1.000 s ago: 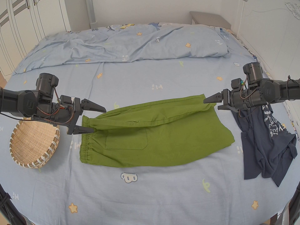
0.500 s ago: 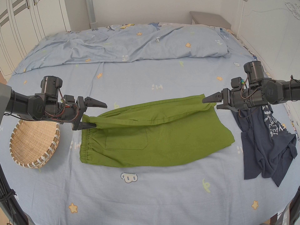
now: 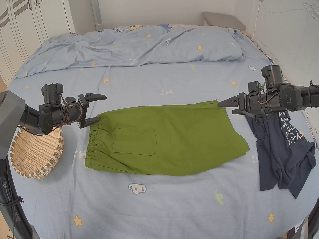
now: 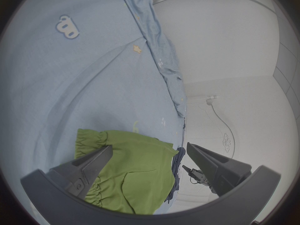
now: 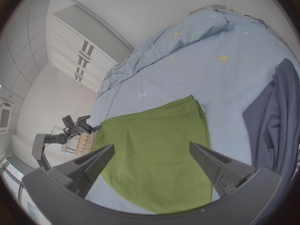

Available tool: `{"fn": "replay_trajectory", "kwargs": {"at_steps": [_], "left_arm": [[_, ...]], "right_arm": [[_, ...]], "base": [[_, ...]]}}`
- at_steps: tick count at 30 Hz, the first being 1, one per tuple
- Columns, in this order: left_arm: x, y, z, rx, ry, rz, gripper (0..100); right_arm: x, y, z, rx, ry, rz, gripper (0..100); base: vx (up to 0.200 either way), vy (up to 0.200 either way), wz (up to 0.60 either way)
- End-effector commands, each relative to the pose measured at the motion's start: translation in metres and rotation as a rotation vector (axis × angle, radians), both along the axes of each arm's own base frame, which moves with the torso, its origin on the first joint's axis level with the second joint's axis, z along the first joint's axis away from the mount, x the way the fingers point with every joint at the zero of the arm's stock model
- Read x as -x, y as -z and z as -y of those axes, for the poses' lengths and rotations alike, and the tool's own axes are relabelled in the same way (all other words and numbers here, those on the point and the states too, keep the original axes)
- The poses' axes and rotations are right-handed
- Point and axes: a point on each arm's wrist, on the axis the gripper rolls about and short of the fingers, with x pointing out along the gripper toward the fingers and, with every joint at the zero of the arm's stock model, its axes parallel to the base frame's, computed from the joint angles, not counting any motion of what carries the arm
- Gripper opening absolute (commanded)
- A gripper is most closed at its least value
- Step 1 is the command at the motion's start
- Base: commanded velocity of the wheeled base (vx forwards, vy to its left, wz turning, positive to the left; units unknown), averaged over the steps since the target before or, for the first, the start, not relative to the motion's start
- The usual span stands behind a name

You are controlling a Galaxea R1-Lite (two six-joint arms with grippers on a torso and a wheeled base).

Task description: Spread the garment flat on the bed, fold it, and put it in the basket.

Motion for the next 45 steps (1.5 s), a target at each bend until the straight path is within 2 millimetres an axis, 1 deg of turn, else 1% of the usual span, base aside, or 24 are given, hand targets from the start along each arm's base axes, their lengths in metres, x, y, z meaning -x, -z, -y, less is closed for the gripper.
{"fn": "replay_trajectory", "kwargs": {"at_steps": [1, 2, 5, 6, 7, 8, 9, 10, 11, 12, 13, 15, 16, 17, 19, 22, 23, 24, 25, 28, 33, 36, 39, 45], "left_arm": [[0.002, 0.012, -0.001, 0.005, 0.004, -0.038, 100], [0.008, 0.009, -0.002, 0.004, 0.006, -0.037, 100], [0.033, -0.013, 0.0, -0.008, 0.009, 0.009, 100], [0.042, -0.016, 0.0, -0.012, 0.007, 0.015, 100], [0.044, -0.018, 0.0, -0.012, 0.007, 0.021, 100], [0.057, -0.021, 0.0, -0.014, 0.007, 0.042, 100], [0.057, -0.021, 0.0, -0.014, 0.007, 0.042, 100], [0.07, -0.026, 0.001, -0.018, -0.001, 0.084, 100], [0.081, -0.024, 0.002, -0.021, -0.002, 0.101, 100], [0.086, -0.023, 0.002, -0.024, -0.001, 0.108, 100], [0.101, -0.02, 0.001, -0.04, 0.0, 0.133, 100], [0.108, -0.017, -0.001, -0.049, -0.003, 0.138, 100], [0.12, -0.008, -0.002, -0.062, 0.005, 0.134, 100], [0.12, -0.008, -0.002, -0.062, 0.005, 0.134, 100], [0.128, 0.007, -0.005, -0.111, 0.011, 0.12, 100], [0.136, 0.027, -0.018, -0.214, 0.011, 0.134, 100], [0.136, 0.028, -0.018, -0.218, 0.014, 0.132, 100], [0.136, 0.046, -0.018, -0.261, 0.039, 0.112, 100], [0.135, 0.054, -0.018, -0.274, 0.049, 0.1, 100], [0.128, 0.067, -0.014, -0.287, 0.056, 0.065, 100], [0.124, 0.076, -0.011, -0.286, 0.071, 0.046, 100], [0.114, 0.089, -0.006, -0.284, 0.091, 0.018, 100], [0.11, 0.093, -0.005, -0.283, 0.095, 0.014, 100], [0.103, 0.09, -0.006, -0.277, 0.088, 0.023, 100]], "right_arm": [[0.0, 0.001, 0.001, 0.002, 0.003, -0.002, 100], [0.0, 0.0, 0.001, 0.002, 0.003, 0.0, 100], [0.003, -0.002, 0.001, 0.001, 0.003, 0.002, 100], [0.003, -0.003, 0.001, 0.002, 0.001, 0.003, 100], [0.004, -0.003, 0.0, 0.003, 0.001, 0.002, 100], [0.009, -0.004, -0.001, 0.003, 0.0, -0.002, 100], [0.009, -0.004, -0.001, 0.003, 0.0, -0.002, 100], [0.022, -0.016, 0.0, -0.004, -0.003, 0.018, 100], [0.033, -0.026, 0.0, -0.009, -0.006, 0.039, 100], [0.036, -0.028, 0.0, -0.009, -0.007, 0.042, 100], [0.043, -0.031, -0.001, -0.009, -0.012, 0.043, 100], [0.046, -0.031, -0.002, -0.006, -0.012, 0.037, 100], [0.053, -0.031, -0.001, -0.009, -0.007, 0.024, 100], [0.053, -0.031, -0.001, -0.009, -0.007, 0.024, 100], [0.073, -0.035, 0.002, -0.017, -0.004, 0.024, 100], [0.089, -0.029, 0.004, -0.011, -0.011, 0.0, 100], [0.089, -0.028, 0.004, -0.012, -0.012, -0.003, 100], [0.093, -0.029, 0.003, -0.008, -0.021, 0.009, 100], [0.094, -0.028, 0.002, -0.007, -0.025, 0.014, 100], [0.095, -0.028, -0.005, -0.011, -0.045, 0.029, 100], [0.095, -0.026, -0.005, -0.008, -0.046, 0.025, 100], [0.095, -0.026, -0.006, -0.008, -0.048, 0.028, 100], [0.095, -0.026, -0.009, -0.008, -0.057, 0.024, 100], [0.095, -0.024, -0.01, -0.006, -0.061, 0.02, 100]], "base": [[0.0, 0.0, 0.0], [0.0, 0.0, 0.0], [0.0, 0.0, 0.0], [0.0, 0.0, 0.0], [0.0, 0.0, 0.0], [0.0, 0.0, 0.0], [0.0, 0.0, 0.0], [0.0, 0.0, 0.0], [0.0, 0.0, 0.0], [0.0, 0.0, 0.0], [0.0, 0.0, 0.0], [0.0, 0.0, 0.0], [0.0, 0.0, 0.0], [0.0, 0.0, 0.0], [0.0, 0.0, 0.0], [0.0, 0.0, 0.0], [0.0, 0.0, 0.0], [0.0, 0.0, 0.0], [0.0, 0.0, 0.0], [0.0, 0.0, 0.0], [0.0, 0.0, 0.0], [0.0, 0.0, 0.0], [0.0, 0.0, 0.0], [0.0, 0.0, 0.0]]}}
